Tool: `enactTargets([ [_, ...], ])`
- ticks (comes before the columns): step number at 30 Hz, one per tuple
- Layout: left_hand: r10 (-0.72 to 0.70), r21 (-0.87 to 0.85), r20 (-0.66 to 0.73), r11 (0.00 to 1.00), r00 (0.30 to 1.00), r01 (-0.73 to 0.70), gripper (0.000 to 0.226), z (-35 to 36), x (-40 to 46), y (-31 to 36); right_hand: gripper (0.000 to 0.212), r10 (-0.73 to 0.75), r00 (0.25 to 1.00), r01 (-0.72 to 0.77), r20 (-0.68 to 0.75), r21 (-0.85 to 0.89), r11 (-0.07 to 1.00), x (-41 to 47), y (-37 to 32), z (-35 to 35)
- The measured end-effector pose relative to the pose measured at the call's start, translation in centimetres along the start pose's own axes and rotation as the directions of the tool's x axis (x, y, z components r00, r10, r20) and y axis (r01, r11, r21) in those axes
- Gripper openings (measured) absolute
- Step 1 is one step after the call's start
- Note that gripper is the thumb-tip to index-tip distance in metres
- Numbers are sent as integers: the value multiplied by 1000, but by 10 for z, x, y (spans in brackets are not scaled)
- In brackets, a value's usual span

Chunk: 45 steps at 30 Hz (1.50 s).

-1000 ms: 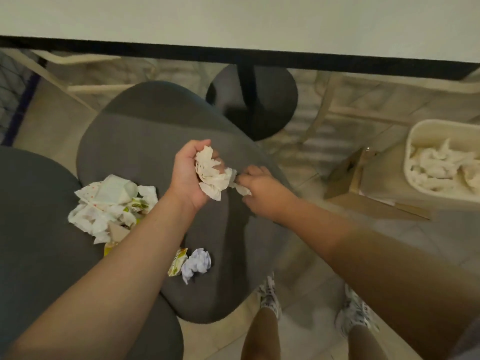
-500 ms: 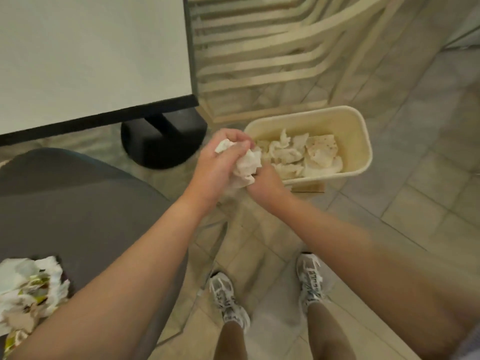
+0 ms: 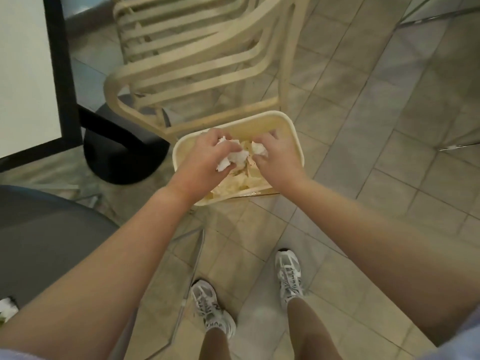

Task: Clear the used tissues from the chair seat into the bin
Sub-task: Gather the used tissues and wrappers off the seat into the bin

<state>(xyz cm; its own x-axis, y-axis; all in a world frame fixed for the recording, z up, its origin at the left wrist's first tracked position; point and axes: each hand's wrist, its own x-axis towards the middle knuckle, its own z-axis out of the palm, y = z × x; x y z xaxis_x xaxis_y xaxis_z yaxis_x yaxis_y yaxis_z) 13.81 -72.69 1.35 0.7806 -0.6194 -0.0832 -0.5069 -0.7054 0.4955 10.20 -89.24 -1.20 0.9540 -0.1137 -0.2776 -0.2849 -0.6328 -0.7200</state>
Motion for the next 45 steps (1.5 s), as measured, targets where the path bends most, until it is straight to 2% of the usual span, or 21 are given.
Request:
enactTargets([
  [4,-173,169,236,976,956,135,52,19,-2,-9,35,-45,992,68,117,-193,979,1,3,-3],
  [7,-227,256,258,953,939,160,62,20,-9,-10,36,-97,981,146,169,-309,940,-1,-1,-1],
  [12,-316,353,152,902,936,247,72,5,-25,-6,35,-114,970,191,215,-381,905,-8,-21,3],
  [16,-340,436,48,853,939,287,65,-7,-43,-10,36,-187,971,230,149,-365,902,-19,-44,4],
  [19,-376,395,-12,850,927,349,60,-20,-64,-15,37,-249,961,276,119,-356,893,-31,-64,12],
  [23,-397,330,-111,850,911,410,53,-37,-106,-25,36,-301,942,336,150,-384,860,-46,-92,36],
  [26,-436,335,-135,825,890,455,53,-51,-151,-39,34,-350,916,401,198,-392,828,-60,-121,65],
  [32,-523,348,-172,761,835,548,53,-80,-246,-83,37,-459,830,553,315,-359,752,-94,-192,140],
  [38,-623,268,-237,696,746,666,53,-101,-335,-122,41,-511,733,664,448,-311,680,-129,-258,220],
  [45,-739,227,-276,571,614,789,46,-98,-429,-162,45,-487,614,741,621,-240,627,-163,-295,297],
])
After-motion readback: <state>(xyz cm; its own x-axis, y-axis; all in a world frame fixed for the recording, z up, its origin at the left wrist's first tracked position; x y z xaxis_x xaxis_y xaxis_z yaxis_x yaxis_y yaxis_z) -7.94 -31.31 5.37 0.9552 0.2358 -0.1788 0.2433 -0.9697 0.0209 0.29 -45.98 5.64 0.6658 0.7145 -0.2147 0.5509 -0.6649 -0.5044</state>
